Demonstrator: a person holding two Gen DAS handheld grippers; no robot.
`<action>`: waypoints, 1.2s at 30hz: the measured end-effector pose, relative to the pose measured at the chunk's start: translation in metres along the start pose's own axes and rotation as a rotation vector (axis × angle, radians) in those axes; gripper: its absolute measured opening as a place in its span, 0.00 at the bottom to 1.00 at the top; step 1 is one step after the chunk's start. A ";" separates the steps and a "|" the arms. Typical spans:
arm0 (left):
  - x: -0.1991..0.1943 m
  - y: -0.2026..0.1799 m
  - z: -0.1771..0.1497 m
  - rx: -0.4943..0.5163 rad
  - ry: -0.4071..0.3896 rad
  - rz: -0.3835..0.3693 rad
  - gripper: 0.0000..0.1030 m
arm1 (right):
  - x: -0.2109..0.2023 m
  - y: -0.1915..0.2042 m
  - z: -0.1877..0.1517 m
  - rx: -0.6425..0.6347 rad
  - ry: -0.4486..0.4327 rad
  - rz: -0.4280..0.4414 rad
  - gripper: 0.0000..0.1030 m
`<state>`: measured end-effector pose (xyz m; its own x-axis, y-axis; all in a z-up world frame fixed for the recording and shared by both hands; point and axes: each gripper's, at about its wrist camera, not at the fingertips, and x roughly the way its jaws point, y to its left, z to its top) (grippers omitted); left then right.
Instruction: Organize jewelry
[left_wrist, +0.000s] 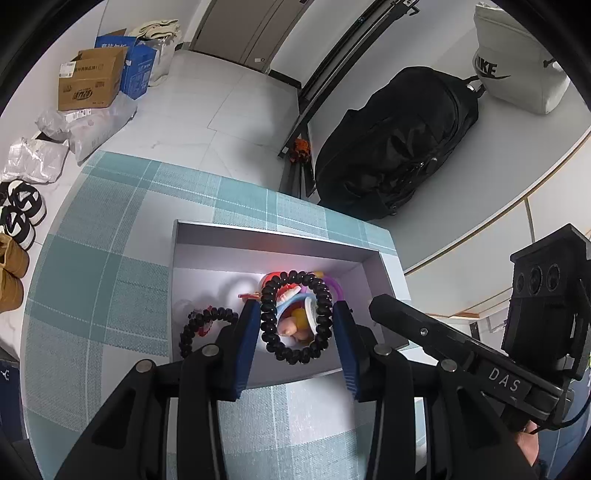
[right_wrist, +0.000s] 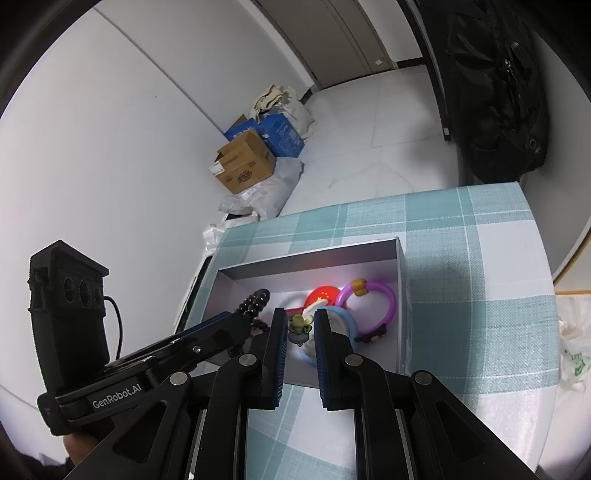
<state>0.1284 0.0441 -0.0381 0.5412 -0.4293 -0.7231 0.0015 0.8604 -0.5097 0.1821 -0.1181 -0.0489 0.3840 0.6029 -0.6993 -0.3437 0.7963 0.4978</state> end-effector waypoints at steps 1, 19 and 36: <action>0.001 -0.001 0.000 0.001 -0.001 0.001 0.34 | 0.001 -0.001 0.000 0.005 0.002 -0.002 0.13; -0.004 -0.009 0.002 0.021 -0.026 0.056 0.45 | -0.012 -0.002 -0.005 0.005 -0.061 -0.035 0.33; -0.022 -0.018 -0.008 0.088 -0.080 0.146 0.48 | -0.032 0.010 -0.011 -0.070 -0.128 -0.050 0.50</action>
<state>0.1095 0.0363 -0.0166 0.6062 -0.2778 -0.7452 -0.0105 0.9341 -0.3568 0.1571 -0.1299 -0.0268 0.5067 0.5671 -0.6494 -0.3783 0.8231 0.4236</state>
